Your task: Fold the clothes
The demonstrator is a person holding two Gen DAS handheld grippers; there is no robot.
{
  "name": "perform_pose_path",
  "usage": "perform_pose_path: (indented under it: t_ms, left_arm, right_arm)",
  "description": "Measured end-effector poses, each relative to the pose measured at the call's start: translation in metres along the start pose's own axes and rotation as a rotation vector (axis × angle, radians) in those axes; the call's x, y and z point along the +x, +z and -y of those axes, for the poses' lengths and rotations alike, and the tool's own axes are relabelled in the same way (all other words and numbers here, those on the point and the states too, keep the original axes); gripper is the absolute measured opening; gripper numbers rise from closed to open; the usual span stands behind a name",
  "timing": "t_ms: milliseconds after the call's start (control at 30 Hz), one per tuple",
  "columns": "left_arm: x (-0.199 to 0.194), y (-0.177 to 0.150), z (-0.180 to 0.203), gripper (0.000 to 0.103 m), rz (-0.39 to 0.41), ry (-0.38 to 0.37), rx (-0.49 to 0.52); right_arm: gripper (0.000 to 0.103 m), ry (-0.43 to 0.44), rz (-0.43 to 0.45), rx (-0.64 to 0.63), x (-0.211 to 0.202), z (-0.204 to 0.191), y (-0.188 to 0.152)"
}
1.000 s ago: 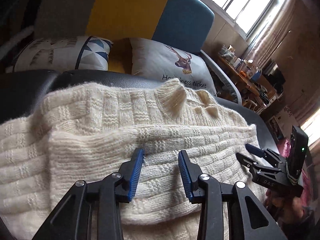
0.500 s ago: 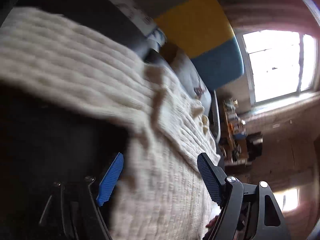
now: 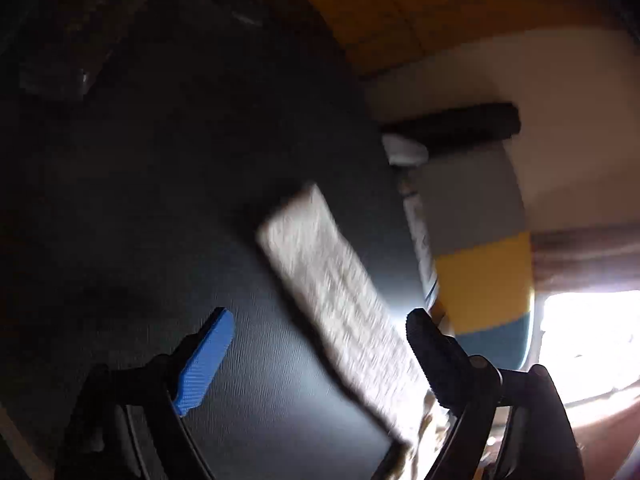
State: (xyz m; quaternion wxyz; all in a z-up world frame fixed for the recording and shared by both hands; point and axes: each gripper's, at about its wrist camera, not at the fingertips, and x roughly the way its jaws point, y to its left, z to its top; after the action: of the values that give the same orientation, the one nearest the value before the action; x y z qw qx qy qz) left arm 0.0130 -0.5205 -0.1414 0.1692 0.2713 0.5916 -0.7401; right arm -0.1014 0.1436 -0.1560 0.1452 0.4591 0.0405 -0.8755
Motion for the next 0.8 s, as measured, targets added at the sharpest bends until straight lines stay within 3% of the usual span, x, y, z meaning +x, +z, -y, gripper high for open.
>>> perform_pose_path:
  t_ms: [67, 100, 300, 467, 567, 800]
  left_arm:
    - [0.01, 0.006, -0.001, 0.043, -0.013, 0.008, -0.012]
    - [0.018, 0.008, -0.002, 0.039, -0.027, 0.013, -0.019]
    - [0.043, 0.012, -0.009, 0.04, -0.066, 0.003, -0.076]
    - [0.034, 0.007, -0.017, 0.044, -0.022, 0.016, -0.128]
    - [0.03, 0.006, -0.023, 0.055, -0.005, 0.022, -0.157]
    - [0.042, 0.018, -0.032, 0.057, 0.023, -0.024, -0.239]
  right_arm:
    - [0.093, -0.006, -0.001, -0.002, 0.0, -0.001, 0.0]
    - [0.093, -0.007, -0.002, -0.003, 0.0, -0.001, 0.0]
    - [0.095, -0.009, -0.004, -0.001, 0.001, -0.001, 0.001]
    - [0.097, -0.013, -0.004, 0.001, 0.002, -0.003, 0.001]
    - [0.097, -0.013, -0.004, 0.0, 0.002, -0.003, 0.001]
    - [0.097, -0.011, -0.005, -0.001, 0.001, -0.001, 0.001]
